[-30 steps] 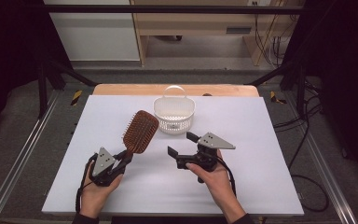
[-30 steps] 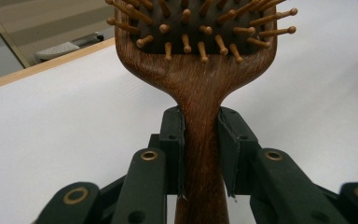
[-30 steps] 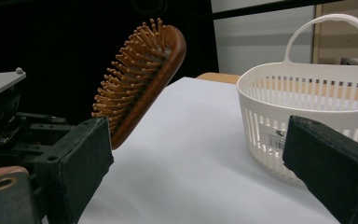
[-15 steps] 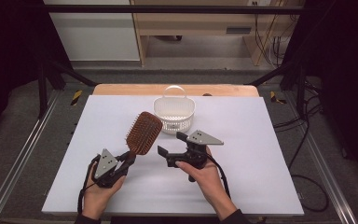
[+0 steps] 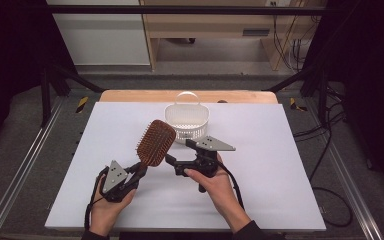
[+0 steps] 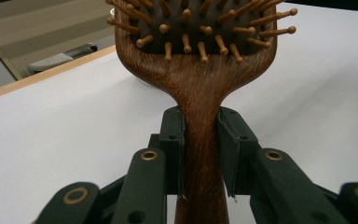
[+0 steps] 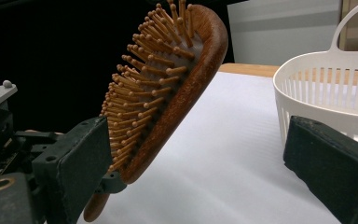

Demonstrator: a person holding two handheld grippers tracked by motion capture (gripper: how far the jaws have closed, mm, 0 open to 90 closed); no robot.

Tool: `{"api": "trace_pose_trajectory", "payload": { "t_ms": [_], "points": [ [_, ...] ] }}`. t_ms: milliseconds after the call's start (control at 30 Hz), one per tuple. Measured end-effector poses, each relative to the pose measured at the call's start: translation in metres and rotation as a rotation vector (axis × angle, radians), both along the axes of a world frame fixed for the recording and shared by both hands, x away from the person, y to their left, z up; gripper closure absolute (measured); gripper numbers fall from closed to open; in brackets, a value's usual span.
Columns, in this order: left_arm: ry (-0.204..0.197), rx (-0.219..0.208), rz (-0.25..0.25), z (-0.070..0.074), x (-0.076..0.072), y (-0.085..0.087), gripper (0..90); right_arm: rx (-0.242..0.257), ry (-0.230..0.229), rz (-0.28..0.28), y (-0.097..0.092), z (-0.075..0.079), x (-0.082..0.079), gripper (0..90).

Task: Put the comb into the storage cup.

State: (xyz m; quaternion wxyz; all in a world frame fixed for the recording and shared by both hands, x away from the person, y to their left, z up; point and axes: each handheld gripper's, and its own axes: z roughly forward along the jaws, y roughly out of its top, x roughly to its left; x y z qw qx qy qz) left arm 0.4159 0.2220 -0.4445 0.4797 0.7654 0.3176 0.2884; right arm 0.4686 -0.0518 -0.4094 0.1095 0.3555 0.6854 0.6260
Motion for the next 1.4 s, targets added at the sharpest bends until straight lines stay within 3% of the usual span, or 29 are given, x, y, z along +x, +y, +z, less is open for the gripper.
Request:
{"api": "trace_pose_trajectory", "payload": {
  "t_ms": [733,1400],
  "points": [
    [-0.016,-0.015,-0.014,0.003,-0.003,-0.002,72.6,0.021,0.001,0.006,0.006,0.008,0.004,7.8],
    [-0.033,-0.023,-0.044,0.004,-0.006,-0.008,72.5,0.105,0.029,0.025,0.011,0.013,0.007,9.6]
  ]
}}
